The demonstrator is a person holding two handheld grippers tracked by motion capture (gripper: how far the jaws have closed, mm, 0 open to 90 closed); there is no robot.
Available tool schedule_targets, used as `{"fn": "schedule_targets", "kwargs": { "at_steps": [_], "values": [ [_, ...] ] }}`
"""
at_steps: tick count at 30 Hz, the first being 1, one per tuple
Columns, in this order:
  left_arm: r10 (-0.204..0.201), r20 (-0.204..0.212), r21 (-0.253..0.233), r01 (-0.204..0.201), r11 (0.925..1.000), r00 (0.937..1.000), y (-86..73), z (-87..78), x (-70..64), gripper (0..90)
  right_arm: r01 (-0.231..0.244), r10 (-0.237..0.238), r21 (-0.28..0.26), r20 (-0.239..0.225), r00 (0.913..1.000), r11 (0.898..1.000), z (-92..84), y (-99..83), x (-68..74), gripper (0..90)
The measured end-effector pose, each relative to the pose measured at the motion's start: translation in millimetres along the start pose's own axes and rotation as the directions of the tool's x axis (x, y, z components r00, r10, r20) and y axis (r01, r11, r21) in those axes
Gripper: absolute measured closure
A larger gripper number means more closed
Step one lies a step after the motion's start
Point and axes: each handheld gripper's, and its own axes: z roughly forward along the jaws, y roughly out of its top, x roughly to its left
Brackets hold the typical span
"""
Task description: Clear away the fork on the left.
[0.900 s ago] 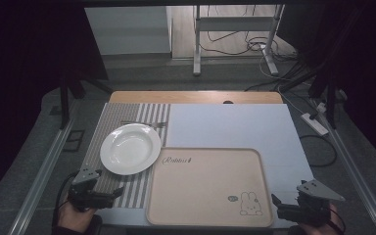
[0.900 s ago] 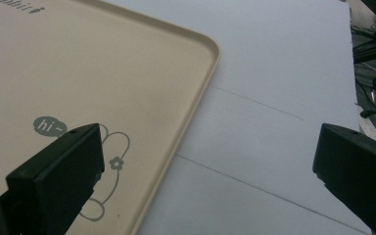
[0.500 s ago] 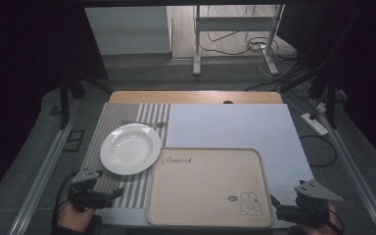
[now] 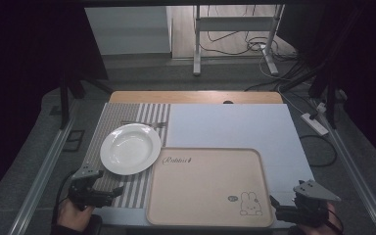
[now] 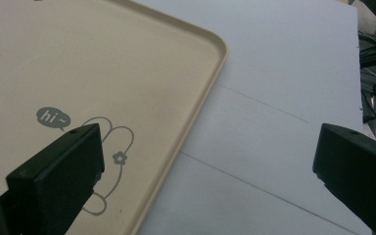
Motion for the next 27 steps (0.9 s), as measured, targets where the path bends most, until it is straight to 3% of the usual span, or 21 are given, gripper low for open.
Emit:
{"fn": "schedule_targets", "kwargs": {
  "at_steps": [11,27],
  "values": [
    [0.04,-0.036,0.013,-0.04,0.9991,0.9986,3.4,4.1,-1.3,0.0,0.011,-0.011,0.006,0.002,0.9999,1.0,0.7,0.2,0.9,0.0],
    [0.034,-0.028,0.003,-0.034,0.9994,0.999,11.0,9.9,7.4,0.0,0.026,-0.026,0.015,0.002,0.9997,1.0,1.7,0.5,2.4,0.0]
  ]
}}
